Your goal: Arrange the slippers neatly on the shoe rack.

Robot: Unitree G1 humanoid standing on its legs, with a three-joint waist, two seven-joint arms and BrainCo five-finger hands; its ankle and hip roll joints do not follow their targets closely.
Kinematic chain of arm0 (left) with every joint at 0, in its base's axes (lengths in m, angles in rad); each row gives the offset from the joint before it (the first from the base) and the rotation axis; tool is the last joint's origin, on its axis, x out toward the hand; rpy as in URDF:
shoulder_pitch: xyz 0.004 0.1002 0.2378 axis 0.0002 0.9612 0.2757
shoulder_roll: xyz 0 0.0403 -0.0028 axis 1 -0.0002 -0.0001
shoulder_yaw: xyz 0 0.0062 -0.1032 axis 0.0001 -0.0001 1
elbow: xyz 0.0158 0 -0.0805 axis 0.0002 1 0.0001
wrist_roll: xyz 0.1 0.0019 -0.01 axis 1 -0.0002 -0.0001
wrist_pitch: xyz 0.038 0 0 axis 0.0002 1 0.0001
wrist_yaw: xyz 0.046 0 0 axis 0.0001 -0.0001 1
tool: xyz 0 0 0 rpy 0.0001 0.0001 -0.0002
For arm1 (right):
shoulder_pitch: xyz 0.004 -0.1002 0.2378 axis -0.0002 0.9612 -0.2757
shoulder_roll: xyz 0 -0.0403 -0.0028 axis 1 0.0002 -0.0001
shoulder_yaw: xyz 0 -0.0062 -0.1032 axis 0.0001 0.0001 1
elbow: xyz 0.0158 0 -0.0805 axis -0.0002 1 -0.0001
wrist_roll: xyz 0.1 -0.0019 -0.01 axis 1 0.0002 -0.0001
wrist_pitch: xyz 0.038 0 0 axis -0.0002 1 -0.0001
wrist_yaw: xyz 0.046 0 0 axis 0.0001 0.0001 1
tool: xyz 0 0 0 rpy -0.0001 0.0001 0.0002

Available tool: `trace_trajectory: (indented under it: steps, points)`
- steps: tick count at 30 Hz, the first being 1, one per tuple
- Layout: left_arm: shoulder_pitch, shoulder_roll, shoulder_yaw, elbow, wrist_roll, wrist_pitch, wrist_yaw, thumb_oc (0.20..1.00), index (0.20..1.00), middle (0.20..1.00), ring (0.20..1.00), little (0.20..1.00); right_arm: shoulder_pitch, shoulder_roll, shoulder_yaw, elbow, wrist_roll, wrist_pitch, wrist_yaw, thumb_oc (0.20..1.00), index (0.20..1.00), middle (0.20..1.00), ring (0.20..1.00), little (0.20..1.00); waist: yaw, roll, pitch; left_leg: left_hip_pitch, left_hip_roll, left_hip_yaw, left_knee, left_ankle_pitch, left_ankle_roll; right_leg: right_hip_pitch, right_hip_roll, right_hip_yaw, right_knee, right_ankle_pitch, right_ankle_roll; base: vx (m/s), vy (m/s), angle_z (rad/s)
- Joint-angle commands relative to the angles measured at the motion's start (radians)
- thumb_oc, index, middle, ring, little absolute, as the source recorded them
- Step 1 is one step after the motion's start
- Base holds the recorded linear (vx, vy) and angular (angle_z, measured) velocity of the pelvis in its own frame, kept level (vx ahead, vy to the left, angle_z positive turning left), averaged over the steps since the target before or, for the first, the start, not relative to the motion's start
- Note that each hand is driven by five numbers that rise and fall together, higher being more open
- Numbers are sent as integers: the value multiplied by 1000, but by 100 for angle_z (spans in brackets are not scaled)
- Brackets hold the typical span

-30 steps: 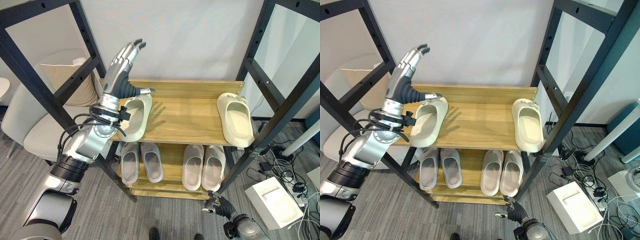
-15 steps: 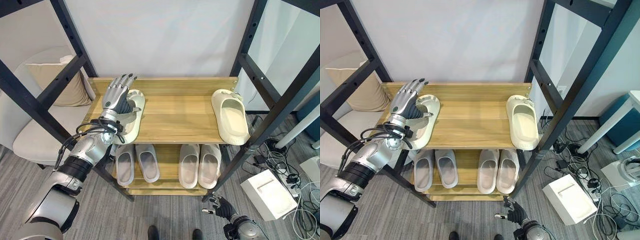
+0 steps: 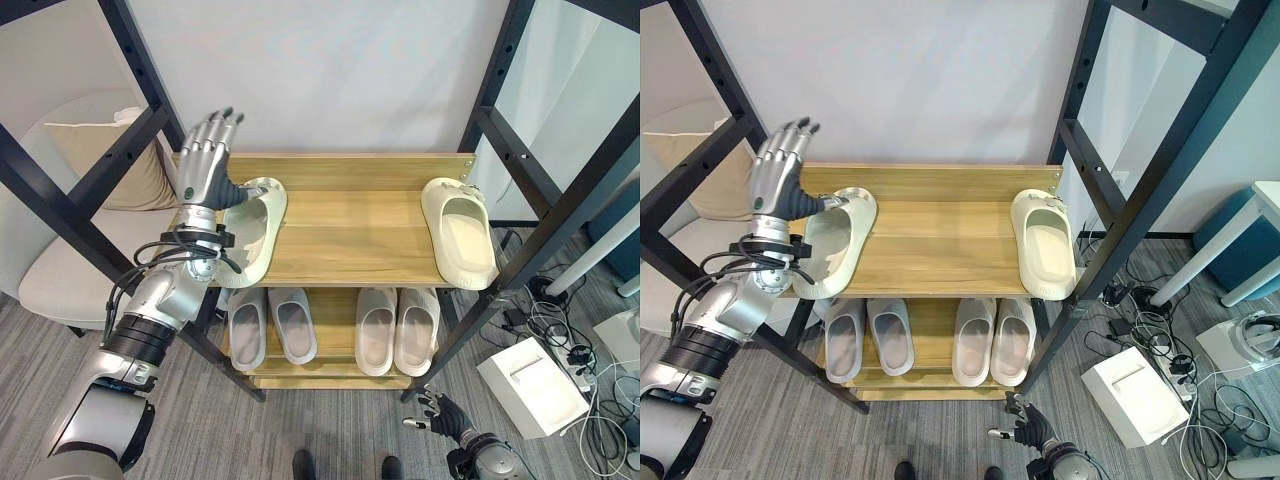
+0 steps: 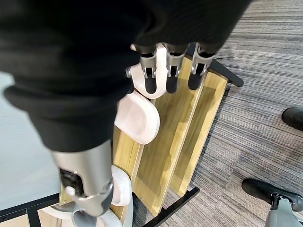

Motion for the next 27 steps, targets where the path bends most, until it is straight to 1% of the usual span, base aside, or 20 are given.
trace_trajectory:
  steps: [1,7,8,10,11,14,17,18,19,22,27]
  points:
    - [-102,51,12,113,-24,0,39,1000,1000,1000,1000,1000,-26,-2,40,-49,26,-46,-1,1000,1000,1000,1000,1000,9,-13,13,56,11,-24,-3,-58,-57,61,-41,-49,37,-44,95,0,0,0]
    - [-114,55,-25,217,-36,13,21,1000,1000,1000,1000,1000,-18,-6,42,-51,26,-48,-2,1000,1000,1000,1000,1000,1,-17,11,58,12,-17,-3,-60,-56,57,-39,-43,37,-41,97,0,0,0]
    - [-138,50,-49,246,-43,13,15,1000,1000,1000,1000,1000,-17,-10,44,-52,25,-48,-3,1000,1000,1000,1000,1000,-2,-19,12,57,12,-16,-3,-60,-55,56,-38,-41,37,-40,97,7,5,-7]
    - [-148,49,-62,258,-45,11,11,1000,1000,1000,1000,1000,-17,-10,45,-53,25,-48,-2,1000,1000,1000,1000,1000,-3,-20,13,57,12,-16,-3,-60,-55,54,-38,-41,37,-40,98,7,9,-7]
    - [-177,39,-94,300,-47,14,3,1000,1000,1000,1000,1000,-20,-13,48,-54,25,-47,-3,1000,1000,1000,1000,1000,-7,-22,14,55,12,-12,-3,-61,-54,50,-39,-38,38,-39,100,0,0,0]
    - [-231,35,-150,366,-37,26,-7,1000,1000,1000,1000,1000,-22,-17,53,-62,32,-52,-6,1000,1000,1000,1000,1000,-17,-23,17,53,13,-5,-3,-62,-53,44,-40,-28,36,-34,103,0,0,0]
    - [-264,34,-176,407,-38,32,-14,1000,1000,1000,1000,1000,-23,-20,52,-69,35,-53,-7,1000,1000,1000,1000,1000,-20,-25,19,50,14,0,-3,-63,-53,36,-40,-22,35,-31,104,-1,6,-6]
    - [-287,37,-193,435,-36,35,-17,551,551,551,551,551,-24,-22,52,-70,37,-54,-7,1000,1000,1000,1000,1000,-23,-25,20,48,14,3,-3,-63,-52,32,-40,-19,34,-29,105,1,3,-7]
    - [-305,38,-209,451,-35,37,-18,200,200,200,200,200,-24,-25,52,-71,37,-56,-8,1000,1000,1000,1000,1000,-25,-26,21,46,16,6,-3,-62,-53,29,-39,-17,34,-27,106,-3,5,-6]
    - [-329,49,-228,483,-44,35,-31,200,200,200,200,200,-26,-30,50,-71,38,-58,-11,1000,1000,1000,1000,1000,-31,-26,24,44,18,11,-3,-61,-53,21,-38,-8,33,-24,107,-6,5,-7]
    - [-398,53,-283,595,-74,31,-79,200,200,200,200,200,-23,-33,52,-66,45,-58,-7,1000,1000,1000,1000,1000,-42,-24,26,49,23,26,-3,-60,-54,15,-34,10,29,-17,109,9,-3,-9]
